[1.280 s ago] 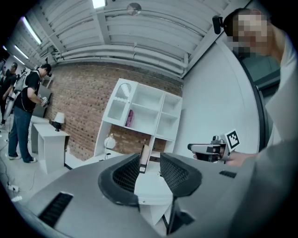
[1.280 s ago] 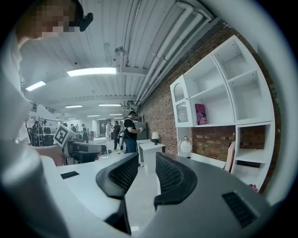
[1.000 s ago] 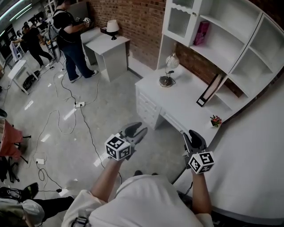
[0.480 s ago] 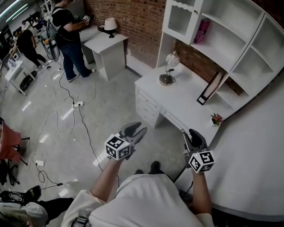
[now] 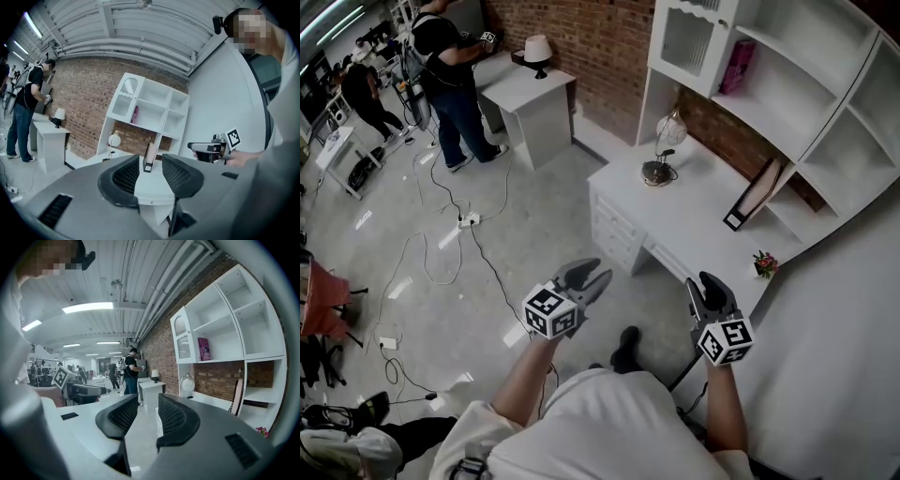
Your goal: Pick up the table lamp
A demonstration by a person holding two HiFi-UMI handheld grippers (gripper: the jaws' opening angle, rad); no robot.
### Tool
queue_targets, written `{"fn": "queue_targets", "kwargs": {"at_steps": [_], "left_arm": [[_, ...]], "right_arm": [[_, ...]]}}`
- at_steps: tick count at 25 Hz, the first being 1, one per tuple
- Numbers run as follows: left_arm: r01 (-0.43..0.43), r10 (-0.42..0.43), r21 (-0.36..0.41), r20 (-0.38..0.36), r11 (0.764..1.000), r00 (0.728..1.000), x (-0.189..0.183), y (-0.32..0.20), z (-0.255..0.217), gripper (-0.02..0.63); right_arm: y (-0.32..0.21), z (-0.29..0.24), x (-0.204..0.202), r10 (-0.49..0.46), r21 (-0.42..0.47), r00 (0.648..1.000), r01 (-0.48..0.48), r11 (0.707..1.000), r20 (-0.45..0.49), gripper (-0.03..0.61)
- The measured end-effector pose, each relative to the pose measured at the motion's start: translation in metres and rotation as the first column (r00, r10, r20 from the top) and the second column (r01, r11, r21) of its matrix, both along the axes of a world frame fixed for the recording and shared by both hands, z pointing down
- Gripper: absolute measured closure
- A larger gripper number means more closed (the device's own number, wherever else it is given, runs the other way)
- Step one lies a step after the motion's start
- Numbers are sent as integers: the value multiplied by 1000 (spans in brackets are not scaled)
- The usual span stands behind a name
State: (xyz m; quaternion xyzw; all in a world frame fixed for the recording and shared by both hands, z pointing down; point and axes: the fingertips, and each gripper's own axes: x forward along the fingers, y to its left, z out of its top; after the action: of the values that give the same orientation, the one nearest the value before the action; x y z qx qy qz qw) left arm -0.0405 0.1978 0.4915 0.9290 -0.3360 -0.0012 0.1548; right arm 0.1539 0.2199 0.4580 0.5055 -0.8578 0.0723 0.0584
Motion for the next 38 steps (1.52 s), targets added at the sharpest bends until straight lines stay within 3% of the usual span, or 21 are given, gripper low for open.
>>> {"fn": "queue_targets", "kwargs": {"at_steps": [24,38], "left_arm": [[87,-86,-21,20,996,996,87,-180,15,445],[99,-98,-38,28,994,995,92,-239,26,448]], "right_arm": [[-202,26,76,-123,-30,991,125,992,45,428],[-264,35,71,-145,-44,988,148,988,61,428]]}}
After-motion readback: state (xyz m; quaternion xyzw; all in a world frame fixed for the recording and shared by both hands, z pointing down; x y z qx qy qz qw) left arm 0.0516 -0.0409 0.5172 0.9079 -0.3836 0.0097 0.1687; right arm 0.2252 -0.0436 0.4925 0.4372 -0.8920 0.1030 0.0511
